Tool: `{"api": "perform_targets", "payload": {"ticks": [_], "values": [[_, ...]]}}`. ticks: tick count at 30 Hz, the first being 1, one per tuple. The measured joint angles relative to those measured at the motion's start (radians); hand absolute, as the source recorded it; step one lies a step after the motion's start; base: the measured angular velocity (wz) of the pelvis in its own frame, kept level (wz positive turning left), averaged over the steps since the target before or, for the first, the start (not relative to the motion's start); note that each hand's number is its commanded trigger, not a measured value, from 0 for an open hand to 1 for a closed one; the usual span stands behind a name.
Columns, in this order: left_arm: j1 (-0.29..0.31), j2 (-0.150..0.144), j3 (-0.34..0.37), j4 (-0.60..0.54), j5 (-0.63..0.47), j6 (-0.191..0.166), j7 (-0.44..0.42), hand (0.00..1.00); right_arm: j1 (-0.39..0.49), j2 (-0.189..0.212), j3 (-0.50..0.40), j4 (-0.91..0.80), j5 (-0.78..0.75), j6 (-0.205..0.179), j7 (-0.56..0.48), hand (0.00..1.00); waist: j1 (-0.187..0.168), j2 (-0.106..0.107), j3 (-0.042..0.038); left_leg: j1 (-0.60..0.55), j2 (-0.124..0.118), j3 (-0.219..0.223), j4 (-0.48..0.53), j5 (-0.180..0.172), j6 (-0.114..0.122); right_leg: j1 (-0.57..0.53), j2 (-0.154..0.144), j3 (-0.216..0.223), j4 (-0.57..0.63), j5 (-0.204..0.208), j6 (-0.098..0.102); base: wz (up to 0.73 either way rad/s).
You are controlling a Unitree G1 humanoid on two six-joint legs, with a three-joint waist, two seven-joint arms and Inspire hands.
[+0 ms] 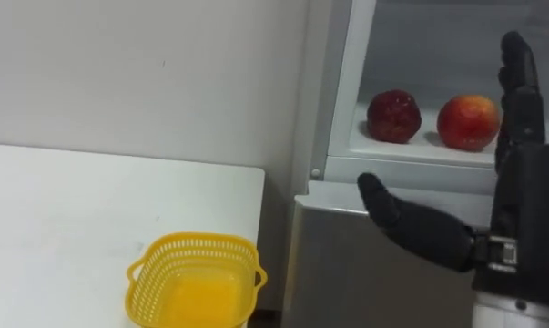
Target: Retrieve from the upper fridge
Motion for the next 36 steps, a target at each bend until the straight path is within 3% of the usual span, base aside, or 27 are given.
{"api": "perform_targets", "payload": {"ticks": [5,9,16,21,28,36], "values": [[0.005,0.011,0.012,-0.027,0.007,0.019,-0.019,0.0,-0.073,-0.045,-0.053,0.059,0.029,0.026,-0.001,0.0,0.0,-0.02,0.0092,-0.004,0.0,-0.026,0.004,0.0,0.0,0.007,-0.002,-0.023,-0.003,0.0,0.0,0.14],[0.004,0.014,0.03,-0.028,0.01,0.038,-0.032,0.0,-0.111,-0.067,-0.089,0.105,0.029,0.049,-0.008,0.0,0.003,-0.031,0.0035,-0.011,0.0,-0.033,0.01,0.0,0.0,0.009,-0.003,-0.029,-0.004,0.0,0.0,0.07],[0.014,0.015,0.051,-0.047,0.042,0.058,-0.05,0.0,-0.162,-0.12,-0.093,0.181,0.121,0.07,-0.021,0.0,0.005,-0.034,0.0012,-0.006,0.0,-0.036,0.016,0.0,0.0,0.014,-0.002,-0.028,-0.002,0.0,-0.001,0.0],[0.028,0.025,0.052,-0.099,0.052,0.061,-0.086,0.0,-0.177,-0.156,-0.091,0.204,0.167,0.109,0.013,0.0,0.01,-0.042,0.0,0.002,0.0,-0.029,0.015,0.0,0.0,0.018,-0.002,-0.022,-0.002,0.001,-0.002,-0.04],[0.028,0.039,0.052,-0.125,0.053,0.061,-0.107,0.0,-0.179,-0.162,-0.091,0.211,0.182,0.109,0.021,0.0,0.024,-0.054,0.0063,0.006,-0.001,-0.028,0.014,0.0,0.0,0.023,-0.002,-0.021,-0.003,0.001,-0.002,0.0],[0.025,0.042,0.052,-0.138,0.053,0.06,-0.115,0.0,-0.199,-0.171,-0.087,0.274,0.191,0.109,0.08,0.0,0.03,-0.054,0.0061,-0.002,-0.001,-0.029,0.013,0.0,0.0,0.015,-0.003,-0.025,-0.003,0.001,-0.002,0.0]]}}
